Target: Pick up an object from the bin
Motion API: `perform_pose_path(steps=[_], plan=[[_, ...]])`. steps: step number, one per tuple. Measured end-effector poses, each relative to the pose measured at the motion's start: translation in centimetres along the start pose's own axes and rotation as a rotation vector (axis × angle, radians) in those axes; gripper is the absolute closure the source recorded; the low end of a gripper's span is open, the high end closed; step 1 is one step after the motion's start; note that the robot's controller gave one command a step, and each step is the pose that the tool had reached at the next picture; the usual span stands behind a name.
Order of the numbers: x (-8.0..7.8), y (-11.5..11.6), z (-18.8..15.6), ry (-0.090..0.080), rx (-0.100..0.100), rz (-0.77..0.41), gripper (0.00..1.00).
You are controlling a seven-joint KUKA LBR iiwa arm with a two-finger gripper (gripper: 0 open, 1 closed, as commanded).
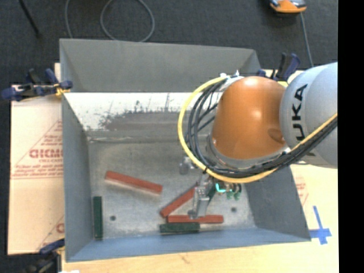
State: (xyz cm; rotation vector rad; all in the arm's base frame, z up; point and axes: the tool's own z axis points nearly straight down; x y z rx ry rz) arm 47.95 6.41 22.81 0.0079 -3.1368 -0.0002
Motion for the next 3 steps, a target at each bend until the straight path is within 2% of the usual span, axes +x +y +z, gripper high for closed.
perform_pose_path(steps=[1,2,3], plan=[[-3.7,-1.7,16.0,-0.002,0.002,-0.221,0.0],[-5.9,-7.7,15.7,-0.01,0.004,-0.301,0.0],[-5.8,-7.4,15.4,-0.005,0.001,-0.302,1.0]])
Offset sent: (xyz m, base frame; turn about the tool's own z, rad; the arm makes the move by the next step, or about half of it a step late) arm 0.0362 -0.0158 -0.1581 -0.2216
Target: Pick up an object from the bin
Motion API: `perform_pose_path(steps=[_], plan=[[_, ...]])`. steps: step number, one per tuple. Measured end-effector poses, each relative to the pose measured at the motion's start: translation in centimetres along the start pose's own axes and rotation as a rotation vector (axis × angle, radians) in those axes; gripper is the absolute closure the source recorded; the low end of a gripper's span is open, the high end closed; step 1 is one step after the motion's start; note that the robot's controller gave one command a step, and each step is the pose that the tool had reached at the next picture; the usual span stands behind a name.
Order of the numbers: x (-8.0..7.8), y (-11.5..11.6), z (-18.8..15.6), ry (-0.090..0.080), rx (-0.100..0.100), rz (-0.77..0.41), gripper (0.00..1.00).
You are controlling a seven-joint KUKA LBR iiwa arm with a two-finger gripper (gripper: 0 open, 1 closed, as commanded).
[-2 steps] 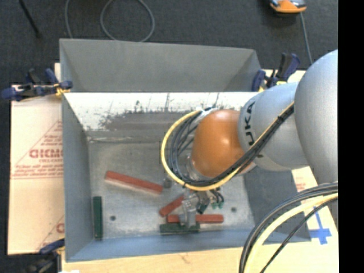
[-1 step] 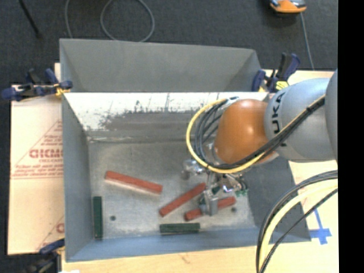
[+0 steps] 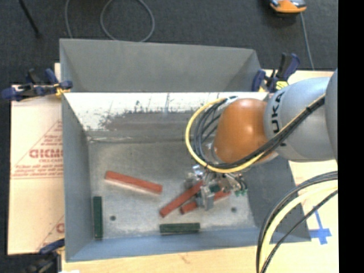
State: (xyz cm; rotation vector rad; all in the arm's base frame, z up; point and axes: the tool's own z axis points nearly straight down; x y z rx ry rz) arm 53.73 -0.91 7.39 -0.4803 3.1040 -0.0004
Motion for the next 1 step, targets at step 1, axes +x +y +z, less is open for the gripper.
perform_pose_path(steps=[1], plan=[[2.32,-2.09,-12.69,-0.008,0.005,0.009,1.0]])
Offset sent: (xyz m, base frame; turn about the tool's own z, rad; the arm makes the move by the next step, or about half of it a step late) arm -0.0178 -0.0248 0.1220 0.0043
